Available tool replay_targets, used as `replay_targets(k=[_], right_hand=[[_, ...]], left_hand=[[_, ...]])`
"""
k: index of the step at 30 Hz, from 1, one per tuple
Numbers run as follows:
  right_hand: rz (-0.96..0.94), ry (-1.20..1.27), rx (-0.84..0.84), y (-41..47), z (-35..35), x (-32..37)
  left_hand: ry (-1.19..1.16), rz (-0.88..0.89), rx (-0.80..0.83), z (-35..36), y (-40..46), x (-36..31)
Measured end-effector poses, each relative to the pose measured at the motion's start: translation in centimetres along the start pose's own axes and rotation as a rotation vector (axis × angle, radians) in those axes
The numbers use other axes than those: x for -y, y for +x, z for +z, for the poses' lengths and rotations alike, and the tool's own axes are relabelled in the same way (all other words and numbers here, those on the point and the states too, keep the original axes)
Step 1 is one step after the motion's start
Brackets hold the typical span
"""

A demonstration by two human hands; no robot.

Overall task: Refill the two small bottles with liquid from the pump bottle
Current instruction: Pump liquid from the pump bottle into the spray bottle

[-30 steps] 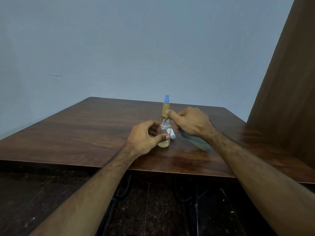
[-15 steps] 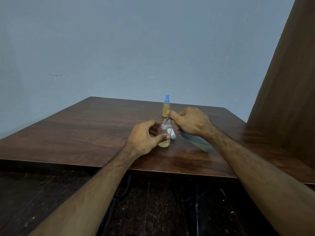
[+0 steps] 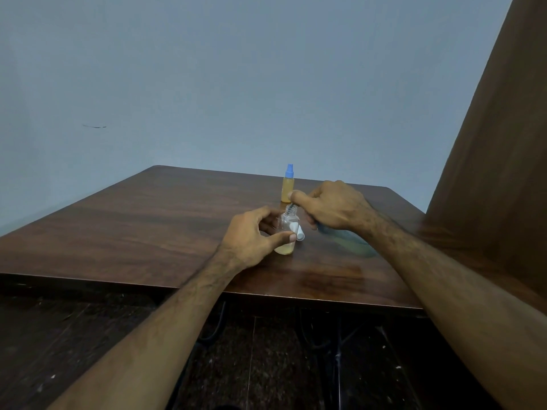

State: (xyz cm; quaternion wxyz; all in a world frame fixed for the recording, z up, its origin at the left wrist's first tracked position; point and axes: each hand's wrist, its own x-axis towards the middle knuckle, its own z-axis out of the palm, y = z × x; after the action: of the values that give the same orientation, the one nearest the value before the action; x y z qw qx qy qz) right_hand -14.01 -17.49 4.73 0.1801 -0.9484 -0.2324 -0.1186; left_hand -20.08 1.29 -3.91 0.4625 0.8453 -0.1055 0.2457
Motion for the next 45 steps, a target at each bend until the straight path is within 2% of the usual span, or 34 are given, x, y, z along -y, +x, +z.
replay_targets(k=[31, 39, 45], right_hand=[[0.002, 0.193, 0.047, -0.6, 0.5, 0.1], [-0.042, 0.168, 0.084, -0.7, 0.4, 0.5], [0.024, 0.223, 0.062, -0.8, 0.3, 0.3]], left_hand=[[-0.003, -0.004, -0.002, 0.0, 0.0, 0.0], [0.007, -0.011, 0.001, -0.1, -0.1, -0.2], [-0.006, -0.015, 0.002, 0.0, -0.1, -0.1]])
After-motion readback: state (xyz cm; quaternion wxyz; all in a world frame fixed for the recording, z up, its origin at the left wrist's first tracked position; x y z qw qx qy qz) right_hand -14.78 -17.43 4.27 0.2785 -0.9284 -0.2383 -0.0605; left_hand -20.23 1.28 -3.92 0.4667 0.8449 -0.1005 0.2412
